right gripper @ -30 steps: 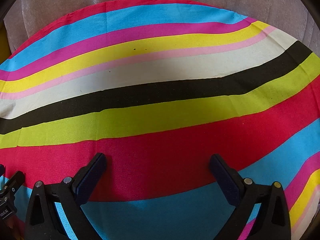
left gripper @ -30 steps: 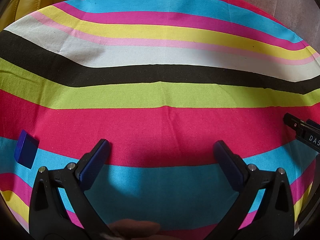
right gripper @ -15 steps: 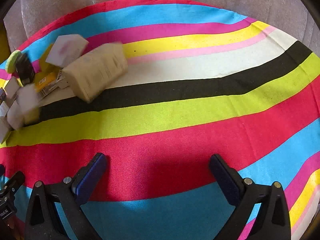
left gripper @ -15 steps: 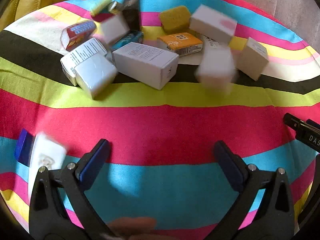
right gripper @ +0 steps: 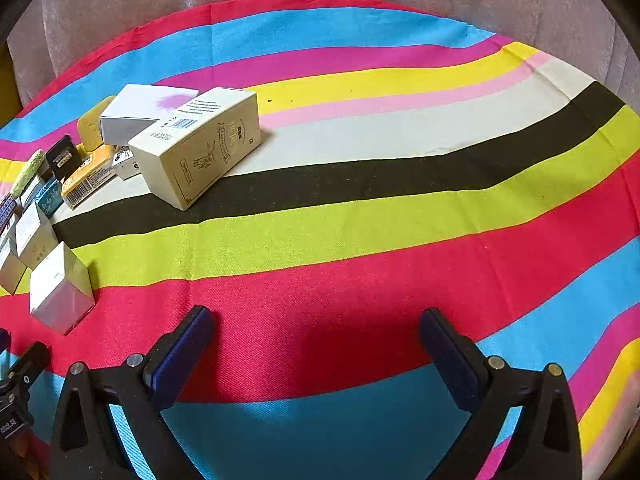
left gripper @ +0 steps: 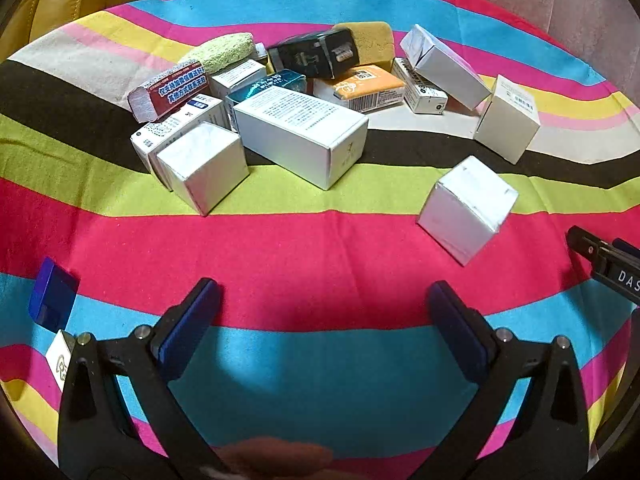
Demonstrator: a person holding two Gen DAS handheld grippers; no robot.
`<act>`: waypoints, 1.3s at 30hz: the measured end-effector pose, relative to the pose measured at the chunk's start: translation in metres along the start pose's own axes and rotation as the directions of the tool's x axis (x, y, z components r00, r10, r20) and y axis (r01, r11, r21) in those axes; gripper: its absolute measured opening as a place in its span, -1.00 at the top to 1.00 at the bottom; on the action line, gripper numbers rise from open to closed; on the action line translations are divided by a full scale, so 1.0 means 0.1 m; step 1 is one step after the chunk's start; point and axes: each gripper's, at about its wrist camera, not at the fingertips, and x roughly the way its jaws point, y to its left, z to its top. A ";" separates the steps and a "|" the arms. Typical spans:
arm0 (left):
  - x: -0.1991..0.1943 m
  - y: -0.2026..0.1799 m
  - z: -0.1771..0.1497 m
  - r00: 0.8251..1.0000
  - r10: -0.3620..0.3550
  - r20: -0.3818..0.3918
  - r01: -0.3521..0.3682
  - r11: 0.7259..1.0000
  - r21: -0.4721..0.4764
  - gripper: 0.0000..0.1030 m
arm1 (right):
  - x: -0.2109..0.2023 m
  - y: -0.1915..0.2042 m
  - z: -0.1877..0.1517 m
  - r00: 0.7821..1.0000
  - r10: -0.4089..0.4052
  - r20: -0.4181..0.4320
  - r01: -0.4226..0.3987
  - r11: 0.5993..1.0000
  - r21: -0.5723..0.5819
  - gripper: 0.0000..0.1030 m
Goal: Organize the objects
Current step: 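Move left tool to 'DING ZHI DENTAL' box while right tool approaches white cube box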
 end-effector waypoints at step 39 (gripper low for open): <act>0.01 -0.03 0.00 1.000 -0.003 0.002 0.003 1.000 0.003 -1.00 | 0.02 -0.02 -0.01 1.000 0.000 0.000 0.000 1.000 0.000 -1.00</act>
